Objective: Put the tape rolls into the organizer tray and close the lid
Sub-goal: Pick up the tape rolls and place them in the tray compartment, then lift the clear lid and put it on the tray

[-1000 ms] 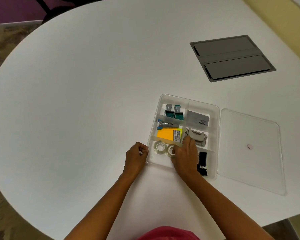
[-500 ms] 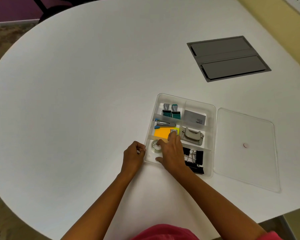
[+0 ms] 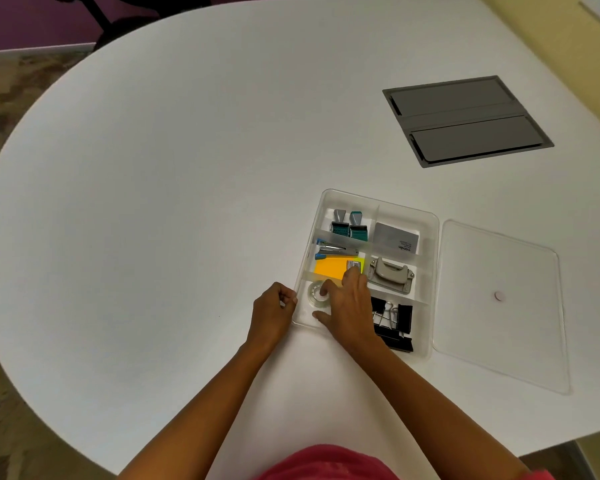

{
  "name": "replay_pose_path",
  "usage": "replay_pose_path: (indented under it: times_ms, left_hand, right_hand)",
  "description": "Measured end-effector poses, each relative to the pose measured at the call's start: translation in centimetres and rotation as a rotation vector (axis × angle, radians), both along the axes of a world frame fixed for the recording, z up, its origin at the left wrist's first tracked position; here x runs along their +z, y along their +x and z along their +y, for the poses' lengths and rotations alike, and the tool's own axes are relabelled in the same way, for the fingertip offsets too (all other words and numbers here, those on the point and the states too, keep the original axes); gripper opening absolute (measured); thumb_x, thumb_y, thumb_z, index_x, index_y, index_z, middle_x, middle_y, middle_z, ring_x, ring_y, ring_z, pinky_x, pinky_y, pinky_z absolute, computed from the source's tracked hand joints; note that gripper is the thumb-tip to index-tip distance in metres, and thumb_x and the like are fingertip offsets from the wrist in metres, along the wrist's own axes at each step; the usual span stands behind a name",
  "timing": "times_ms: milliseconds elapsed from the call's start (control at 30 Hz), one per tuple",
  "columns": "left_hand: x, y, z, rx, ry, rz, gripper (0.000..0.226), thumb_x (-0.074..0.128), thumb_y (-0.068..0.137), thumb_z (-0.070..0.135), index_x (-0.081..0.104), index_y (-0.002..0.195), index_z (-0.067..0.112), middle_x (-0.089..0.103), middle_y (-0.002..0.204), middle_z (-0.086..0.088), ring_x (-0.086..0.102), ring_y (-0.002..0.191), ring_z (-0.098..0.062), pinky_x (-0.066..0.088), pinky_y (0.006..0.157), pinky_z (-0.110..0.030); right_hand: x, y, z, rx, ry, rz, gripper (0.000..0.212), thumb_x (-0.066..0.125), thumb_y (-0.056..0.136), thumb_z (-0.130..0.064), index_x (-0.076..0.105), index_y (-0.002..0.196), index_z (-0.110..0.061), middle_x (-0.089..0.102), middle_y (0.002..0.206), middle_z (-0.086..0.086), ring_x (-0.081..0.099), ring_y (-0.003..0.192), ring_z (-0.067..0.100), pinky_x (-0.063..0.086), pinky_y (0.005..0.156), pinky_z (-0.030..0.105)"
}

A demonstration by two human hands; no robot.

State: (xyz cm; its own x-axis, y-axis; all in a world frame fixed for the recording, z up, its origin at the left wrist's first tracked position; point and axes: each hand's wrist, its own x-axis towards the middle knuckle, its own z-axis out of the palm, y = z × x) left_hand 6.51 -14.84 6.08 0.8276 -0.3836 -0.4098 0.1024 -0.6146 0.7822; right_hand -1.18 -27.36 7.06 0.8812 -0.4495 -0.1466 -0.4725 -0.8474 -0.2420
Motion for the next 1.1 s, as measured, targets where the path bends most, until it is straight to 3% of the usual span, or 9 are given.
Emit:
replay_pose_path:
  times_ms: [133, 300, 467, 600, 733, 867, 1100]
  left_hand:
    - [0.1, 0.0, 0.0, -0.001, 0.002, -0.003, 0.007, 0.057, 0.089, 0.015, 0.061, 0.092, 0.01, 0.055, 0.078, 0.008, 0.056, 0.08, -0.019, 0.056, 0.082, -0.046]
    - [0.2, -0.2, 0.0, -0.015, 0.009, -0.038, 0.006, 0.055, 0.09, 0.014, 0.06, 0.09, 0.01, 0.052, 0.074, 0.012, 0.054, 0.073, -0.019, 0.055, 0.078, -0.045]
    - [0.5, -0.8, 0.0, -0.019, 0.02, -0.071, 0.009, 0.051, 0.09, 0.011, 0.056, 0.084, 0.014, 0.054, 0.077, 0.006, 0.054, 0.067, -0.021, 0.052, 0.073, -0.042]
    - [0.8, -1.3, 0.1, -0.041, 0.052, -0.113, 0.008, 0.049, 0.091, 0.011, 0.055, 0.087, 0.008, 0.054, 0.081, 0.001, 0.055, 0.071, -0.024, 0.054, 0.07, -0.046]
    - [0.8, -1.9, 0.6, -0.045, 0.048, -0.117, 0.009, 0.048, 0.091, 0.009, 0.056, 0.09, 0.004, 0.057, 0.084, -0.004, 0.059, 0.076, -0.029, 0.056, 0.072, -0.05]
    - [0.8, -2.3, 1.2, -0.017, 0.039, -0.096, 0.007, 0.049, 0.091, 0.008, 0.054, 0.086, 0.01, 0.056, 0.082, -0.001, 0.062, 0.079, -0.029, 0.056, 0.074, -0.05]
    - [1.0, -2.7, 1.3, 0.016, 0.043, -0.092, 0.008, 0.048, 0.093, 0.01, 0.052, 0.085, 0.009, 0.058, 0.084, -0.007, 0.059, 0.068, -0.025, 0.056, 0.062, -0.04]
  right_hand:
    - [2.1, -1.8, -1.0, -0.194, 0.149, -0.344, 0.03, 0.082, 0.07, -0.025, 0.064, 0.091, -0.014, 0.051, 0.098, 0.01, 0.047, 0.097, 0.023, 0.045, 0.071, 0.028]
    - [3.8, -5.5, -4.5, -0.394, 0.141, -0.553, 0.021, 0.072, 0.081, -0.021, 0.06, 0.097, -0.017, 0.057, 0.099, 0.005, 0.055, 0.088, 0.017, 0.044, 0.069, 0.025]
    - [3.2, -9.8, -7.7, -0.675, 0.106, -0.654, 0.013, 0.06, 0.089, -0.022, 0.052, 0.1, -0.022, 0.057, 0.097, 0.0, 0.051, 0.083, 0.011, 0.038, 0.068, 0.027]
    - [1.1, -12.7, -8.9, -0.818, 0.142, -0.602, 0.015, 0.059, 0.09, -0.013, 0.051, 0.103, -0.012, 0.059, 0.098, 0.014, 0.057, 0.087, 0.025, 0.038, 0.067, 0.03]
    - [-1.1, -14.9, -9.2, -0.772, 0.234, -0.436, 0.014, 0.063, 0.086, -0.005, 0.055, 0.098, -0.002, 0.06, 0.088, 0.02, 0.058, 0.083, 0.034, 0.039, 0.066, 0.032]
    - [-2.0, -15.4, -8.8, -0.686, 0.303, -0.243, 0.022, 0.07, 0.083, -0.012, 0.06, 0.097, 0.001, 0.061, 0.09, 0.021, 0.056, 0.089, 0.035, 0.047, 0.076, 0.041]
    - [-1.8, -15.0, -8.4, -0.632, 0.232, -0.183, 0.007, 0.063, 0.086, -0.003, 0.062, 0.082, 0.004, 0.062, 0.085, 0.023, 0.057, 0.086, 0.035, 0.048, 0.072, 0.043]
